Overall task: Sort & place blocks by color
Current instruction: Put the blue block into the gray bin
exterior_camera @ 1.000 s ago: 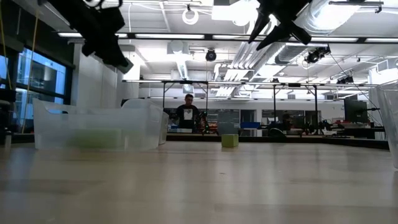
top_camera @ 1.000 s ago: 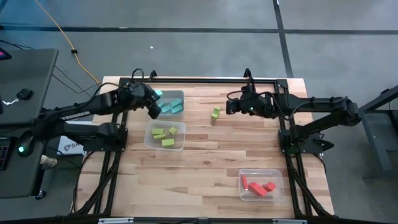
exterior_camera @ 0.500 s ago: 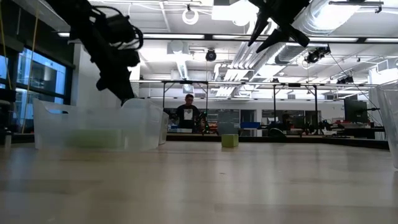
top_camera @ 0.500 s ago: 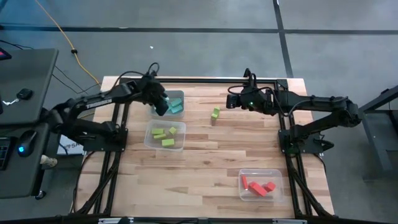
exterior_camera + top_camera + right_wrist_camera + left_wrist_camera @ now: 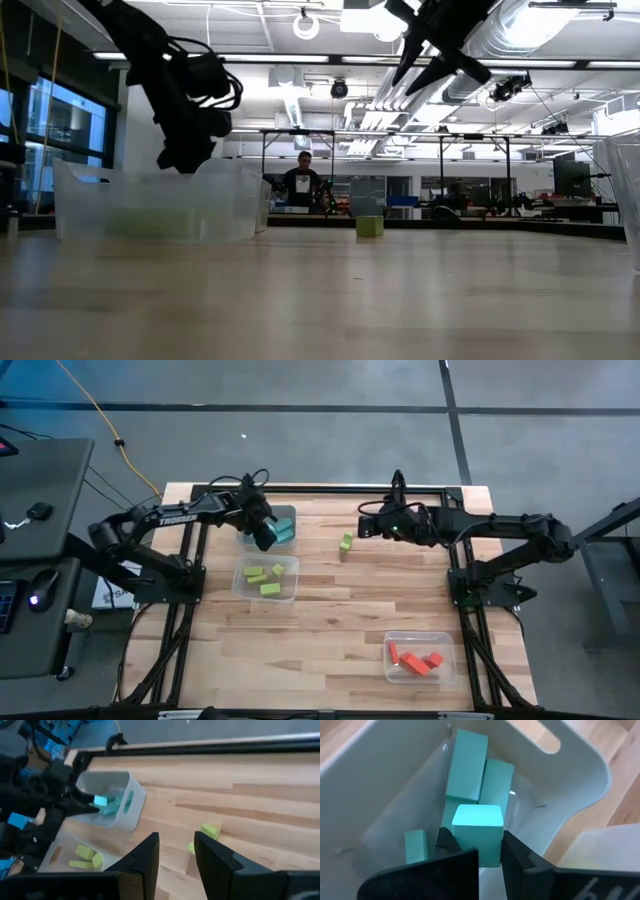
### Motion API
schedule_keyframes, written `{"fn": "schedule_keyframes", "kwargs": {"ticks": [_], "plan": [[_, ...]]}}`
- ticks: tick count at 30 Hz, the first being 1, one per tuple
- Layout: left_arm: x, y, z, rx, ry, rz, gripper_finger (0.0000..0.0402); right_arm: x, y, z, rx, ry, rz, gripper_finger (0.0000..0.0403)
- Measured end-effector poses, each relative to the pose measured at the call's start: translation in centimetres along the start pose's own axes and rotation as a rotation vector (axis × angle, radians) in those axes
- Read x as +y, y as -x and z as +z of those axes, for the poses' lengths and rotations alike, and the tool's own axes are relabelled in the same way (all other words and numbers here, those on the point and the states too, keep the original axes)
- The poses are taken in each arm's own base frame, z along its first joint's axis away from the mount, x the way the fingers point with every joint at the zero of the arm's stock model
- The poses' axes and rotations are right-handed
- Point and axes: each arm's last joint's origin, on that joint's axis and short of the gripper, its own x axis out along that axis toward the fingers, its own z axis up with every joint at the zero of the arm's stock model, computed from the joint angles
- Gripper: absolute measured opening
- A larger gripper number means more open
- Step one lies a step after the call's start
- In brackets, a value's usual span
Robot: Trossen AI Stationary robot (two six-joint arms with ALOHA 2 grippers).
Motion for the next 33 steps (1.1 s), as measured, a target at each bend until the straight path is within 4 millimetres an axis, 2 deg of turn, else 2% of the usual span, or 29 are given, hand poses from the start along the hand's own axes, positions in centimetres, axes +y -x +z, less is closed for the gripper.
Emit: {"fn": "schedule_keyframes", "kwargs": {"ticks": [6,13,33], "plan": [[0.1,-0.8,-0.1,0.033,0.005,0.003,0.0006,0.3,-1.4,-0.8,0.056,0.017,-0.012,0.0114],[0.1,-0.9,0.0,0.026,-0.023,0.002,0.0009,0.5,-1.8,-0.9,0.053,0.014,-0.007,0.0114],[0.2,-0.9,0.0,0.023,-0.051,0.022,0.0101,0.9,-1.8,-0.7,0.031,-0.005,0.028,0.0114]]}}
